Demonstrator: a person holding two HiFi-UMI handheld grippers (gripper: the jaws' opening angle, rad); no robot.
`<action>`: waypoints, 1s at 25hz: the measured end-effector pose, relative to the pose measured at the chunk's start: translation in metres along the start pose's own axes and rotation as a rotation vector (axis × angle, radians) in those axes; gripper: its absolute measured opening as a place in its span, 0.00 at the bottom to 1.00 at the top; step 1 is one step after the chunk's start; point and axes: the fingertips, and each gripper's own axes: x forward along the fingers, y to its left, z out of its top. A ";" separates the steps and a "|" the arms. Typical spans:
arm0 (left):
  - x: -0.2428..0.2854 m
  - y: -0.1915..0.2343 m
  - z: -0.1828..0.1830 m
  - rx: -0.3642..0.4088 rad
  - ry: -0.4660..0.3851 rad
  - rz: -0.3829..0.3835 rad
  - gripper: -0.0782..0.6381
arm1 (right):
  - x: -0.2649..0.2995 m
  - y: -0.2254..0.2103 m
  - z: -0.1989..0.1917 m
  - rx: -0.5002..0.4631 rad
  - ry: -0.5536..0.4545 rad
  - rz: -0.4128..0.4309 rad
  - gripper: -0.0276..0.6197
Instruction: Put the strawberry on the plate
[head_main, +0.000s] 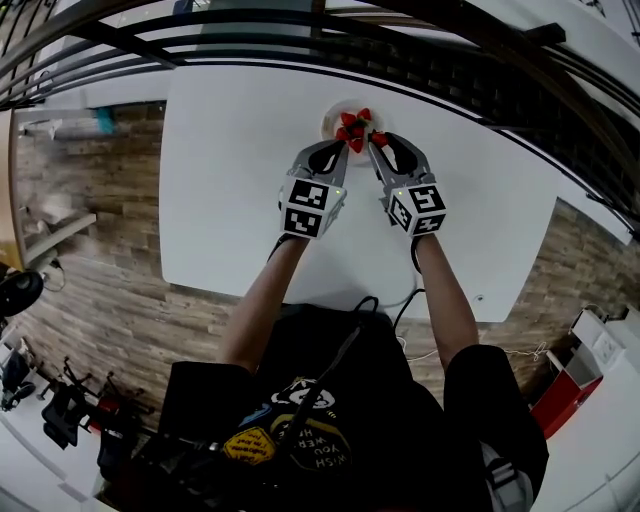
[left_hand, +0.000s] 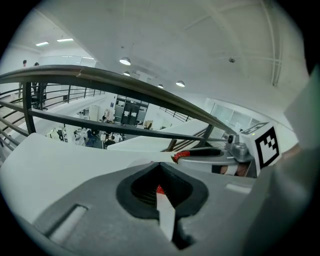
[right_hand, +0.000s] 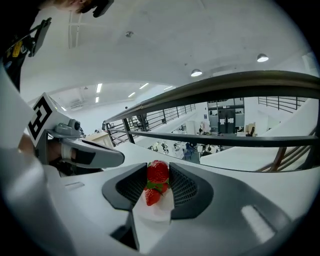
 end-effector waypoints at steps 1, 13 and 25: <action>0.002 0.002 -0.001 0.012 -0.003 0.003 0.11 | 0.004 -0.002 -0.005 0.001 0.009 -0.002 0.26; 0.038 0.023 -0.035 0.032 0.054 0.020 0.11 | 0.041 -0.032 -0.053 -0.041 0.128 -0.056 0.26; 0.030 0.028 -0.048 -0.019 0.046 0.034 0.11 | 0.053 -0.032 -0.071 -0.222 0.188 -0.057 0.26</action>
